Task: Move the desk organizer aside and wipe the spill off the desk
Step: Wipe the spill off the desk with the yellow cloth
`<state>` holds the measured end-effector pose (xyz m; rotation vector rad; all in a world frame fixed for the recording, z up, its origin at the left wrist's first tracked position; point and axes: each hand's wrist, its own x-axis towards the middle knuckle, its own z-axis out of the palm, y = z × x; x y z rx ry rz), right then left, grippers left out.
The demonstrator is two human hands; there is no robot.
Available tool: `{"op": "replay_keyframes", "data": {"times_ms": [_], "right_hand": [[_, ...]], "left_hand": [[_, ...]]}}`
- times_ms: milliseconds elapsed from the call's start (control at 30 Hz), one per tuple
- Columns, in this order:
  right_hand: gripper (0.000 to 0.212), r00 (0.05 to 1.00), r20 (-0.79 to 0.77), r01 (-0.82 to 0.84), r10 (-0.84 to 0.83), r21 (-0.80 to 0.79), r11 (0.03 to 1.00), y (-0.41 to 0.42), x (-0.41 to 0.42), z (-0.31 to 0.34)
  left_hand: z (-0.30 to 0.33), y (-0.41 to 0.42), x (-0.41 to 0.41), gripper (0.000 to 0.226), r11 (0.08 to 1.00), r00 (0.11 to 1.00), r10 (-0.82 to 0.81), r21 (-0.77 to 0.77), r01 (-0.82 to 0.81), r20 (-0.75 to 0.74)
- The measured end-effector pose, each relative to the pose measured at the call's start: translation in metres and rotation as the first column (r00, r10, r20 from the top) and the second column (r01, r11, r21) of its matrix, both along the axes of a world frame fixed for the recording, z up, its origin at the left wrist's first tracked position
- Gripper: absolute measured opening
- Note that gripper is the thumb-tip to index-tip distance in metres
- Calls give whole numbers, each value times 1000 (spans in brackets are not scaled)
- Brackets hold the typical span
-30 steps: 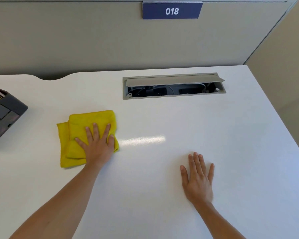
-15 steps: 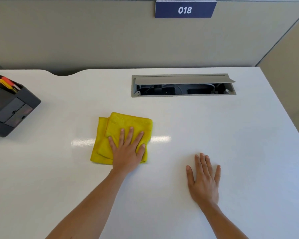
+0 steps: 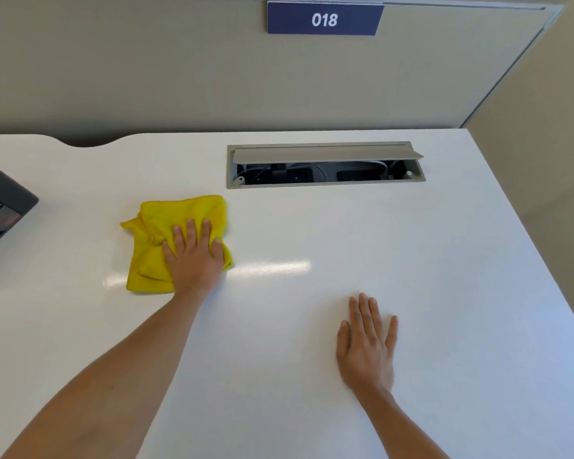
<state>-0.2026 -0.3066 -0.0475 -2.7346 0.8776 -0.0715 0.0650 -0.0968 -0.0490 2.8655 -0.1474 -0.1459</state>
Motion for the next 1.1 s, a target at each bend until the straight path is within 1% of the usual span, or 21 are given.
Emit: {"op": "replay_keyframes", "data": {"times_ms": [233,367,433,533,600,700,800,867,1000,1100], "right_hand": [[56,1000,22,3,-3,-12,1000,0,-1,-5],[55,999,50,3,-3,-5,1000,-2,-2,-6],[54,999,53,6,-5,-7,1000,-2,-1,-6],[54,999,49,2,-2,-10,1000,-1,-2,-6],[53,999,51,4,-3,-10,1000,-1,-1,-5],[53,998,59,9,-8,-14,1000,0,-1,-3],[54,998,68,11,-10,-3,1000,0,1,-2],[54,997,72,11,-11,-9,1000,1,1,-2],[53,998,59,6,-4,-21,1000,0,2,-2],[53,999,32,-1,2,-26,1000,1,2,-3]], "left_hand": [[3,-50,-15,61,962,964,-266,68,265,10],[1,-48,-5,61,928,928,-371,54,369,34],[0,-41,4,60,942,942,-334,50,332,37],[-1,-21,23,54,992,992,-124,26,123,31],[0,3,39,54,999,999,-31,10,31,23],[3,30,61,54,1000,1000,4,11,-4,10],[4,25,72,55,999,999,31,21,-31,-17],[4,15,75,56,999,999,16,34,-15,-31],[4,-12,71,55,988,989,-148,40,149,-20],[4,-40,55,54,957,958,-285,51,285,-12]]}}
